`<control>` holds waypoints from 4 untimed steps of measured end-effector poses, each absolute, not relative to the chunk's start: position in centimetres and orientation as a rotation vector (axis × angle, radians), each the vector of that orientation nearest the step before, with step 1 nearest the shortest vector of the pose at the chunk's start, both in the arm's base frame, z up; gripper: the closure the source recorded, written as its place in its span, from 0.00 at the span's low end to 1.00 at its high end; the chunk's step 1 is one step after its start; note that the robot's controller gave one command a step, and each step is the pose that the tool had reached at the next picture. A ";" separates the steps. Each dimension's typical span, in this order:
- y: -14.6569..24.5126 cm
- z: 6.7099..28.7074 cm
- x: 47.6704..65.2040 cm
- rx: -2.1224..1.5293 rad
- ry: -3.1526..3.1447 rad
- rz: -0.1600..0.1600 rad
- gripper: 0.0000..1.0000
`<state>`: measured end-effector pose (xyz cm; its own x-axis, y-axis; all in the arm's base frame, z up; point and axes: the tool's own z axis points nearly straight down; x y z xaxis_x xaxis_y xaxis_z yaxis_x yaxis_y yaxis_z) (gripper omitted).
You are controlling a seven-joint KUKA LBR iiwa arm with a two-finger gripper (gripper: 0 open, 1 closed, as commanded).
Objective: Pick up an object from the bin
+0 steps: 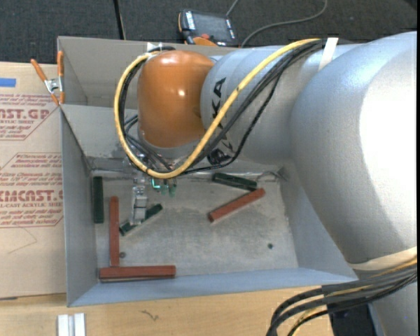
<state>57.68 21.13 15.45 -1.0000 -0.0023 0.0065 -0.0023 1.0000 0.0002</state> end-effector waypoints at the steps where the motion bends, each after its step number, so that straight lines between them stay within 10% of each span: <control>1: 16.8 6.6 57.8 0.292 -3.123 0.002 0.00; 2: 17.0 7.0 58.0 0.294 -3.130 -0.003 1.00; 3: 16.5 18.7 57.2 0.510 -3.110 -0.002 1.00; 4: 14.1 25.5 57.0 0.932 -3.009 0.001 1.00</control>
Offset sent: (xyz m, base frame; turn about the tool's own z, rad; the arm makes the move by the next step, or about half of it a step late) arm 0.0026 -0.0422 -0.0845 -0.1850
